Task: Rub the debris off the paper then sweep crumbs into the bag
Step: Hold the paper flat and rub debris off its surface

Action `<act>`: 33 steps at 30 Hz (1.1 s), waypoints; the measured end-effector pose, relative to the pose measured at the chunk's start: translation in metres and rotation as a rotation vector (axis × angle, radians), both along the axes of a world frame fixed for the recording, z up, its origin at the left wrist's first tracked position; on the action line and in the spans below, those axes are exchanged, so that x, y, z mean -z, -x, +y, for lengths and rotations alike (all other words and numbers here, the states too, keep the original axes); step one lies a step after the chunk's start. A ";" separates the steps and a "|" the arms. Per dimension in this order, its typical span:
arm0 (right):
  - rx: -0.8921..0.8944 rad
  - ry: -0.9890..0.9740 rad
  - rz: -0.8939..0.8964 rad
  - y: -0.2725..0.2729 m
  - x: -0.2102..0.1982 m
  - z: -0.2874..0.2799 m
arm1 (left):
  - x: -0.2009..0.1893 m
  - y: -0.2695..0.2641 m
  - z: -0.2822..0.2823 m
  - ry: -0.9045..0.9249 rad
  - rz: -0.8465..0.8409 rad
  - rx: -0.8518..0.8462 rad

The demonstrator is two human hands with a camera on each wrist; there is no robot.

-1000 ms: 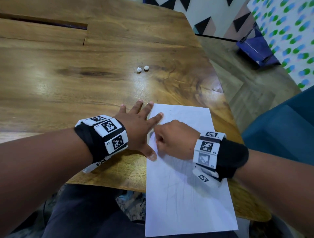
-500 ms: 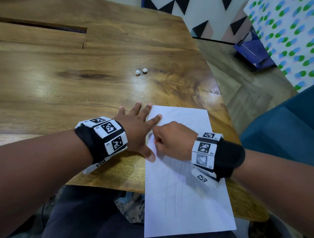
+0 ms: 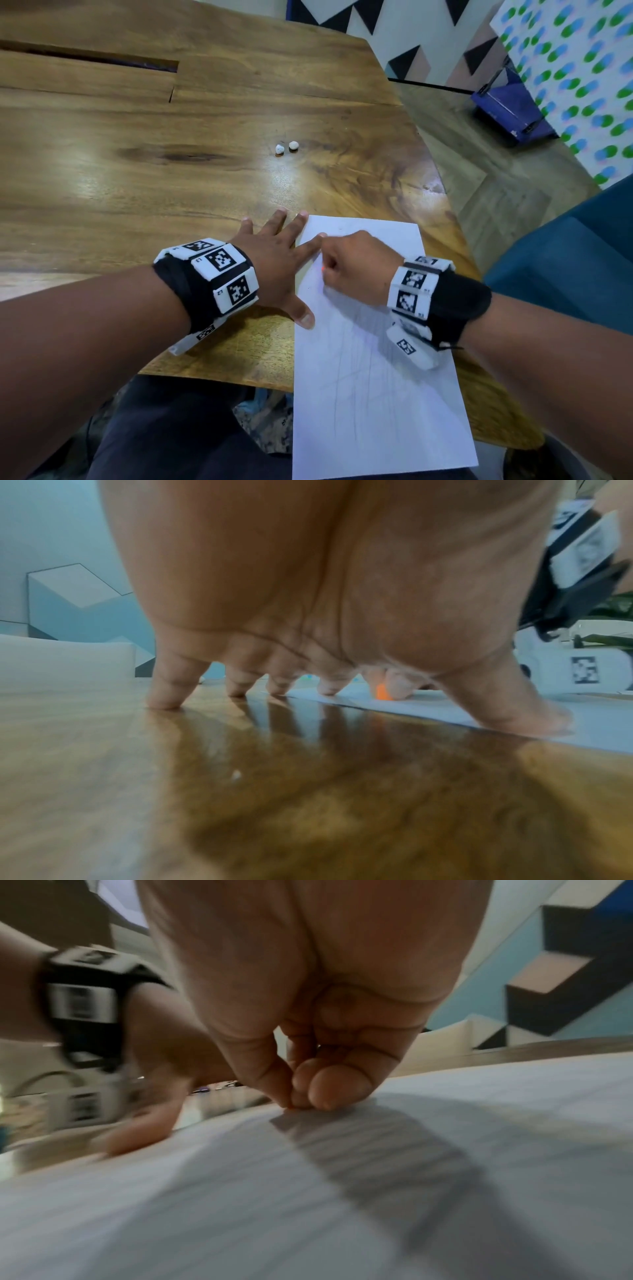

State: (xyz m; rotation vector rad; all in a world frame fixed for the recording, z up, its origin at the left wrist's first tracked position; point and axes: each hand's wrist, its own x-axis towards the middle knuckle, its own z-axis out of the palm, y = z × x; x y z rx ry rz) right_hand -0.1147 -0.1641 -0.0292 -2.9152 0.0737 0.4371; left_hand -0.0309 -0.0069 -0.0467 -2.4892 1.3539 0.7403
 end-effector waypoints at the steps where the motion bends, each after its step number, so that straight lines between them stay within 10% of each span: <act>1: 0.066 0.021 -0.008 -0.008 -0.001 -0.012 | 0.000 0.000 0.000 -0.001 -0.004 0.001; 33: 0.171 0.034 -0.087 -0.040 -0.007 -0.042 | -0.009 -0.002 -0.017 0.120 0.012 0.010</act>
